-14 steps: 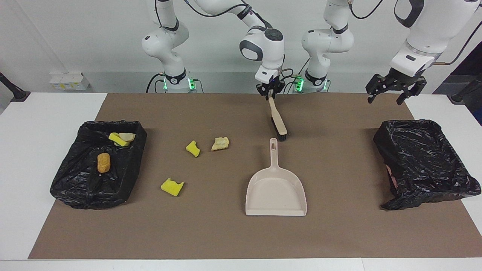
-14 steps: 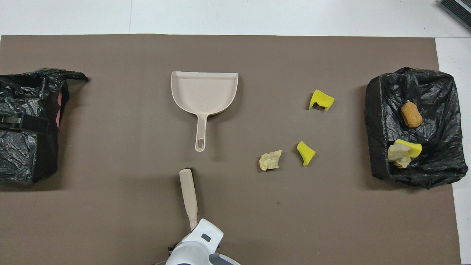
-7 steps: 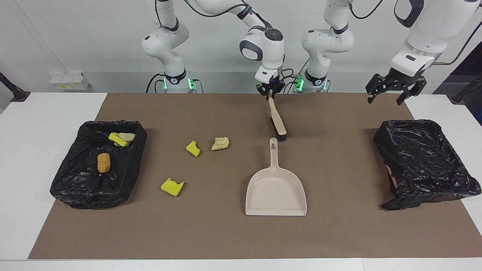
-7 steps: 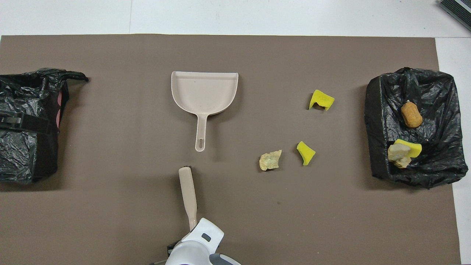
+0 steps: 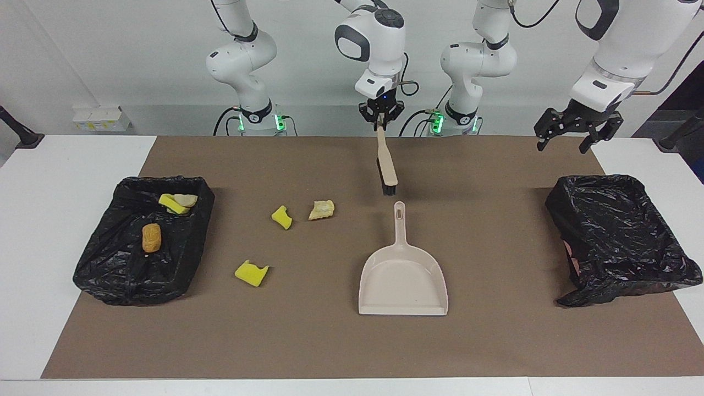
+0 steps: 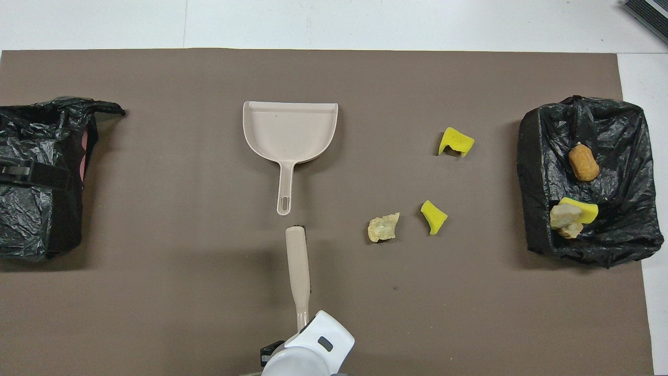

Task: Sweep and dump trash in bin
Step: 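Move the brush toward the bread with the right gripper while the left gripper reaches in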

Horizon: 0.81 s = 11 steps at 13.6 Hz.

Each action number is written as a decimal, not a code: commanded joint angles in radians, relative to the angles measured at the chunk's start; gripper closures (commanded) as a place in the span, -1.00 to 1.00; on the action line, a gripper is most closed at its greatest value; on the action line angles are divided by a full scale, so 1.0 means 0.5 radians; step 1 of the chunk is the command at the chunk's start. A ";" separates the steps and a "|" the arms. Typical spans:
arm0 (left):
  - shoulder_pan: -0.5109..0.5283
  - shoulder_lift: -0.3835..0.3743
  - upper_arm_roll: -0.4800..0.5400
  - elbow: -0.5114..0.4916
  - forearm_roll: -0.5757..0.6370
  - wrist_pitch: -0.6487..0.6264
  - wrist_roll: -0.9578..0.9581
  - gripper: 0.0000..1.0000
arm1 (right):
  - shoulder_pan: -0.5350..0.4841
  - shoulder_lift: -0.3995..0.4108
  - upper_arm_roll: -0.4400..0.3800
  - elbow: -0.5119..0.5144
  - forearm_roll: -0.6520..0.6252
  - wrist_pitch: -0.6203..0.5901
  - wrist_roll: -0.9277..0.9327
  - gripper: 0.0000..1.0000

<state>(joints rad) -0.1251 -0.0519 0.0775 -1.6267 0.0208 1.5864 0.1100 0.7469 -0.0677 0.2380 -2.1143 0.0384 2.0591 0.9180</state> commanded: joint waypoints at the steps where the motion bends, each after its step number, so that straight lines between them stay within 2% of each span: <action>1: 0.023 -0.025 -0.017 -0.026 0.035 0.012 0.022 -1.00 | -0.073 -0.107 0.009 -0.027 0.049 -0.092 0.020 1.00; 4: 0.023 -0.025 -0.020 -0.026 0.035 0.012 0.022 -1.00 | -0.138 -0.190 0.003 -0.027 0.049 -0.261 -0.011 1.00; 6: 0.023 -0.025 -0.020 -0.026 0.035 0.012 0.016 -1.00 | -0.150 -0.193 -0.007 -0.027 0.049 -0.283 0.011 1.00; 8: -0.023 -0.046 -0.053 -0.066 -0.008 0.030 -0.008 -1.00 | -0.248 -0.171 0.000 -0.027 0.021 -0.280 -0.029 1.00; 11: -0.243 -0.028 -0.075 -0.240 -0.063 0.222 -0.140 -1.00 | -0.383 -0.110 0.000 -0.008 0.015 -0.243 -0.179 1.00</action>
<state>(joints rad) -0.1780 -0.0508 0.0359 -1.6613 0.0072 1.6176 0.0886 0.6089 -0.1401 0.2325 -2.1204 0.0383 1.9231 0.8912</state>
